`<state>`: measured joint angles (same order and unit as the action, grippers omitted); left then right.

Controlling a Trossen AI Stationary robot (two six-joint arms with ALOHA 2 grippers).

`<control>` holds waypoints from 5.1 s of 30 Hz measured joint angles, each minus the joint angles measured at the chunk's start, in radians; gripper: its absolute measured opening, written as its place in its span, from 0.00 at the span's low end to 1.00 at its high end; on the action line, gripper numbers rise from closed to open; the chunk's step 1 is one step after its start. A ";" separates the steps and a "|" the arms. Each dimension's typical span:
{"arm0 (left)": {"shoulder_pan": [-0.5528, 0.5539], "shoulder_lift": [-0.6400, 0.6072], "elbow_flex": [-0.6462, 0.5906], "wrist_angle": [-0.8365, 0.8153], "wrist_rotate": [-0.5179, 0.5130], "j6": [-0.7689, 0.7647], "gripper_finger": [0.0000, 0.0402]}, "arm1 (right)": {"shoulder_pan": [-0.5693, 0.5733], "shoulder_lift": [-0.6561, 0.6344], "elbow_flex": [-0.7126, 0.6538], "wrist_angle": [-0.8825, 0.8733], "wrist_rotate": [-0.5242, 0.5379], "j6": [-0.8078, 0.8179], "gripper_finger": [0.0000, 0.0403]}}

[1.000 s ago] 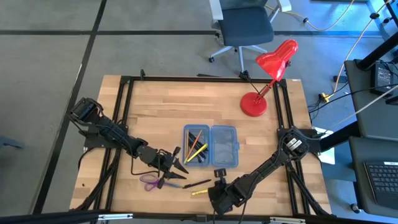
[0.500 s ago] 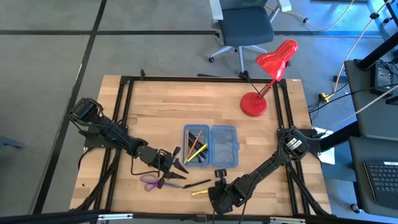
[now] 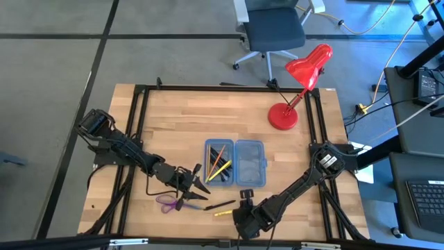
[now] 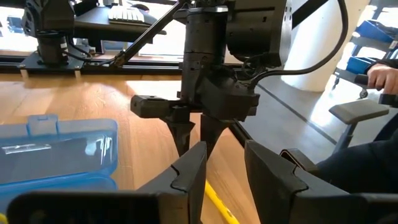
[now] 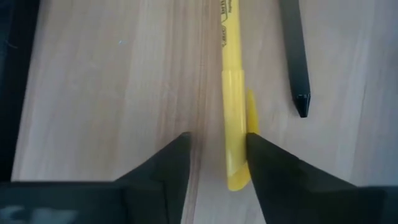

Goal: Pick & place school supplies into a supply box
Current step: Put the yellow pen into the blue supply box, then put the black pen into the blue supply box

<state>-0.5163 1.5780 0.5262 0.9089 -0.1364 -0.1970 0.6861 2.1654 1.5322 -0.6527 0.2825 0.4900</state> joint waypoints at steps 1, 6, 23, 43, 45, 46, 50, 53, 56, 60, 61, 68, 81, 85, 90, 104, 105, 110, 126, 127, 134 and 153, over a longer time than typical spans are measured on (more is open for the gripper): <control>0.000 0.000 0.000 0.000 0.000 0.000 0.26 | 0.000 0.000 0.000 0.000 0.000 0.000 0.41; 0.000 0.000 0.000 0.000 0.000 0.000 0.25 | 0.000 0.000 0.000 -0.001 0.001 -0.003 0.44; 0.000 0.000 0.000 0.000 0.000 0.000 0.26 | 0.000 0.000 0.069 -0.025 0.010 -0.054 0.44; 0.002 0.000 0.000 0.000 -0.029 0.001 0.25 | -0.071 -0.002 0.202 -0.371 0.253 -0.056 0.43; 0.002 0.000 0.000 0.000 -0.062 0.001 0.26 | -0.091 -0.003 0.221 -0.374 0.287 -0.109 0.44; 0.002 0.000 0.000 0.000 -0.088 0.008 0.26 | -0.101 -0.003 0.226 -0.372 0.293 -0.142 0.44; 0.014 0.000 0.000 0.000 -0.215 0.022 0.26 | -0.148 -0.003 0.230 -0.358 0.294 -0.224 0.44; 0.023 0.007 0.000 0.003 -0.242 -0.010 0.26 | -0.191 -0.002 0.229 -0.359 0.294 -0.277 0.43; 0.038 0.026 0.000 0.001 -0.232 -0.022 0.26 | -0.234 -0.003 0.229 -0.351 0.294 -0.391 0.44; 0.074 0.052 0.000 -0.050 -0.183 0.012 0.26 | -0.275 -0.003 0.229 -0.352 0.293 -0.643 0.44; 0.081 0.056 0.000 -0.069 -0.169 0.016 0.25 | -0.284 -0.003 0.229 -0.352 0.293 -0.703 0.44; 0.120 0.058 0.000 -0.120 -0.158 0.043 0.25 | -0.337 -0.003 0.228 -0.351 0.288 -0.994 0.44; 0.260 0.058 0.000 -0.132 -0.020 0.104 0.25 | -0.370 -0.002 0.227 -0.350 0.240 -1.015 0.44; 0.300 0.058 0.000 -0.153 0.016 0.105 0.26 | -0.369 -0.002 0.227 -0.331 0.240 -1.051 0.44; 0.323 0.058 0.000 -0.155 0.081 0.094 0.25 | -0.369 -0.002 0.227 -0.277 0.239 -1.060 0.44; 0.356 0.068 0.000 -0.176 0.118 0.085 0.25 | -0.369 -0.002 0.227 -0.230 0.239 -1.064 0.44; 0.360 0.076 0.000 -0.173 0.117 0.074 0.26 | -0.369 -0.002 0.227 -0.227 0.239 -1.063 0.44; 0.374 0.116 0.000 -0.182 0.099 0.024 0.26 | -0.369 -0.001 0.227 -0.213 0.238 -1.061 0.44; 0.376 0.062 0.000 -0.224 0.157 0.024 0.26 | -0.331 -0.001 0.294 -0.287 0.127 -0.772 0.44; 0.372 0.043 0.000 -0.244 0.160 0.025 0.26 | -0.323 -0.001 0.294 -0.293 0.114 -0.742 0.44; 0.315 -0.103 0.000 -0.368 0.155 0.027 0.25 | -0.247 -0.001 0.294 -0.259 0.089 -0.627 0.44; 0.080 -0.306 0.000 -0.581 0.121 -0.105 0.26 | -0.181 -0.001 0.111 0.363 -0.074 -0.578 0.44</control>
<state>-0.4365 1.2719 0.5259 0.3276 -0.0153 -0.3025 0.5051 2.1647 1.6429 -0.2900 0.2081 -0.0877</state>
